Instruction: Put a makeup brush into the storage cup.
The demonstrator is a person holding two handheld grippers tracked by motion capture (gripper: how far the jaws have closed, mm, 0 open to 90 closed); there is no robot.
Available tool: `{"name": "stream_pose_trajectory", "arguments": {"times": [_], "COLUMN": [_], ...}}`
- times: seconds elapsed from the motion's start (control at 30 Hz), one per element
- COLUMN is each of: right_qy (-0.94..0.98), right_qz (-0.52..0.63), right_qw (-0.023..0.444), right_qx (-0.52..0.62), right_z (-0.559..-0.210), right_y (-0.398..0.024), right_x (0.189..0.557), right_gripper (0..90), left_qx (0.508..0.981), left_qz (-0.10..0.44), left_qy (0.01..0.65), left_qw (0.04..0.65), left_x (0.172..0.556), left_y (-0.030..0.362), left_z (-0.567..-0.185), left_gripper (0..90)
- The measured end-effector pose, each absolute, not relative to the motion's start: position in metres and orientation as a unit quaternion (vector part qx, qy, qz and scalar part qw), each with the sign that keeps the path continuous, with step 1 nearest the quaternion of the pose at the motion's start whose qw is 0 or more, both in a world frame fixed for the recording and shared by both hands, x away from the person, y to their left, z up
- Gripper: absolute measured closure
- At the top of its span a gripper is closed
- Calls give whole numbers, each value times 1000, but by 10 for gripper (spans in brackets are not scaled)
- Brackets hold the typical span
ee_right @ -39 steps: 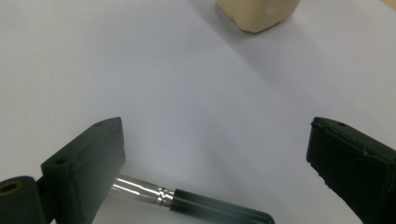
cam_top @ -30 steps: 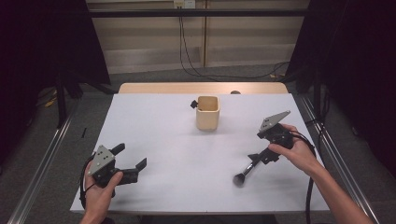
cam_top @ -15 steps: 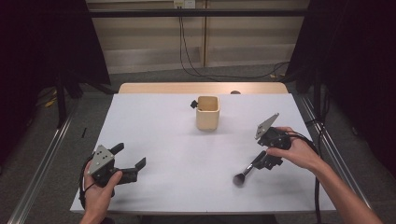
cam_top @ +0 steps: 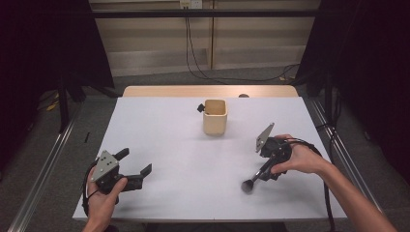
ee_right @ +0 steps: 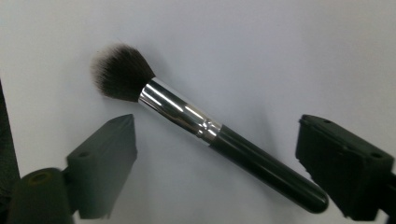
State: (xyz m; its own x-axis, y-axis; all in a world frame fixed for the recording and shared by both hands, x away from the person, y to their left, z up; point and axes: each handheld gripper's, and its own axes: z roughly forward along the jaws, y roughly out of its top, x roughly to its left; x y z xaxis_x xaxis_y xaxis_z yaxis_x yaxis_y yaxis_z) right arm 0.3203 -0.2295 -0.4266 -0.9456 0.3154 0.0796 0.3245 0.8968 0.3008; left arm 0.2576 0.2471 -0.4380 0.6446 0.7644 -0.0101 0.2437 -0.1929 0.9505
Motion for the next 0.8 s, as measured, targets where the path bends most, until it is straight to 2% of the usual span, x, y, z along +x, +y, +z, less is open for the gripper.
{"name": "stream_pose_trajectory", "arguments": {"times": [0.07,0.2,0.47,0.8], "right_qy": [-975,-977,-985,-990], "right_qz": [-150,-146,-122,-103], "right_qw": [12,14,25,16], "right_qx": [-164,-151,-116,-91], "right_z": [-428,-431,-439,-447], "right_y": [-228,-225,-213,-208], "right_x": [320,319,315,314], "right_gripper": [106,126,244,385], "left_qx": [733,732,735,735], "left_qz": [242,242,240,240], "left_qy": [342,345,344,344], "left_qw": [536,535,533,533], "left_x": [257,258,257,258], "left_y": [246,247,245,246], "left_z": [-438,-438,-438,-439], "left_gripper": [29,29,29,29]}}
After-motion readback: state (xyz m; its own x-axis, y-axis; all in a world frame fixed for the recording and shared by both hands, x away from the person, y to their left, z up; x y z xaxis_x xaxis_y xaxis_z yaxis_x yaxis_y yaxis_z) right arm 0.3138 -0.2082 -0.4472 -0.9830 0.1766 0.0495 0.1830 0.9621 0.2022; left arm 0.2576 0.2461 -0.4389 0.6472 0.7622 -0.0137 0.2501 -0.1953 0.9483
